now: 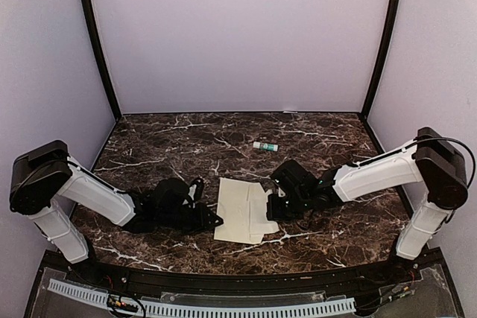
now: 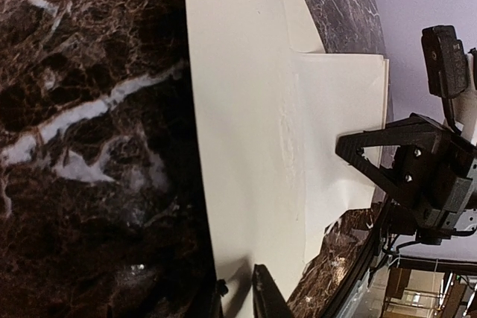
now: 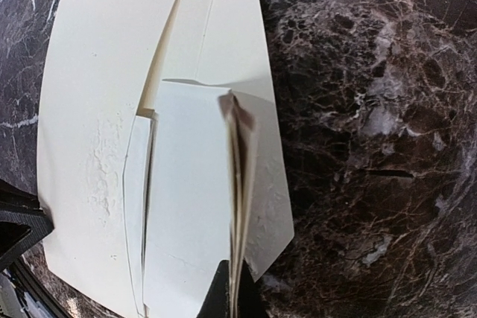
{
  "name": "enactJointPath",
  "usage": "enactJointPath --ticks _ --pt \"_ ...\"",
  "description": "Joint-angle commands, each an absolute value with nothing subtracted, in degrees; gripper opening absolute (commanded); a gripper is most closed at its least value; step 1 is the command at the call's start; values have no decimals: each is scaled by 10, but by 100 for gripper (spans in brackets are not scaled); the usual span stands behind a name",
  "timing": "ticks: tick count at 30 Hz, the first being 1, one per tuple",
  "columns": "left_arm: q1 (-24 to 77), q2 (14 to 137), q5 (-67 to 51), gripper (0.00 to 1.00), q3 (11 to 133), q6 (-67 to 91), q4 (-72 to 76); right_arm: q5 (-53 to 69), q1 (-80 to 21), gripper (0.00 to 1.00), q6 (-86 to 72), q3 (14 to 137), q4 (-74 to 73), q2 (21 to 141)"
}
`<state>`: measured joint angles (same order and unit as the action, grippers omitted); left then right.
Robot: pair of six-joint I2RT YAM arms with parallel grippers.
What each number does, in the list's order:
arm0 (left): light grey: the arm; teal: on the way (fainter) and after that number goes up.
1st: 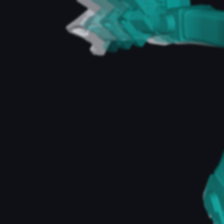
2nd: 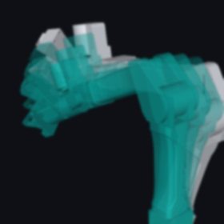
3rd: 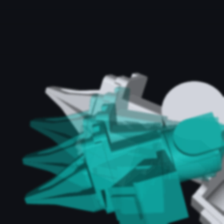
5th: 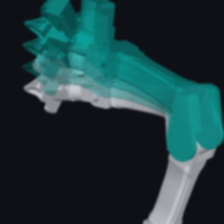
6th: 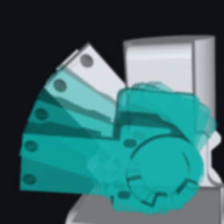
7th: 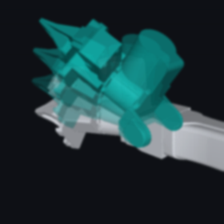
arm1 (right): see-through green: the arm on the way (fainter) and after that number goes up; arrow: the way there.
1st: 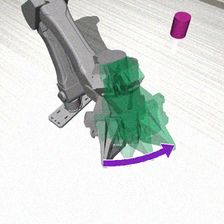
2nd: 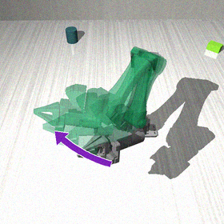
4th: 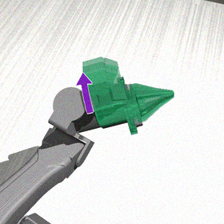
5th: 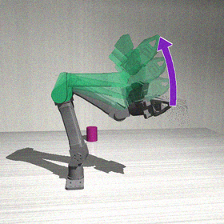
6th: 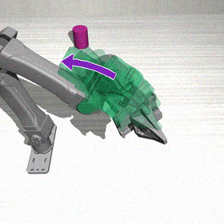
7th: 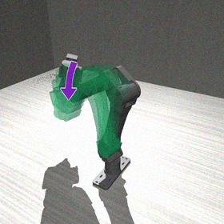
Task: Place the letter into the envelope and seal it
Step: Place the letter in the envelope.
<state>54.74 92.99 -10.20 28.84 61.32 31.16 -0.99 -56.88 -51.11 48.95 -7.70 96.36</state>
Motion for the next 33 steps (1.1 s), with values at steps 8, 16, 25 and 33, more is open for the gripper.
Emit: enactJointPath --ticks 8,16,25,33 --pt "547 929 -120 15 289 620 367 -3 -567 0 -515 493 -52 973" --pt "547 928 -120 2 271 631 401 24 -558 0 -519 484 -36 966" --pt "547 955 -134 0 278 638 402 67 -554 0 -532 481 22 977" --pt "547 972 -142 0 285 639 398 95 -554 0 -539 489 47 1001"
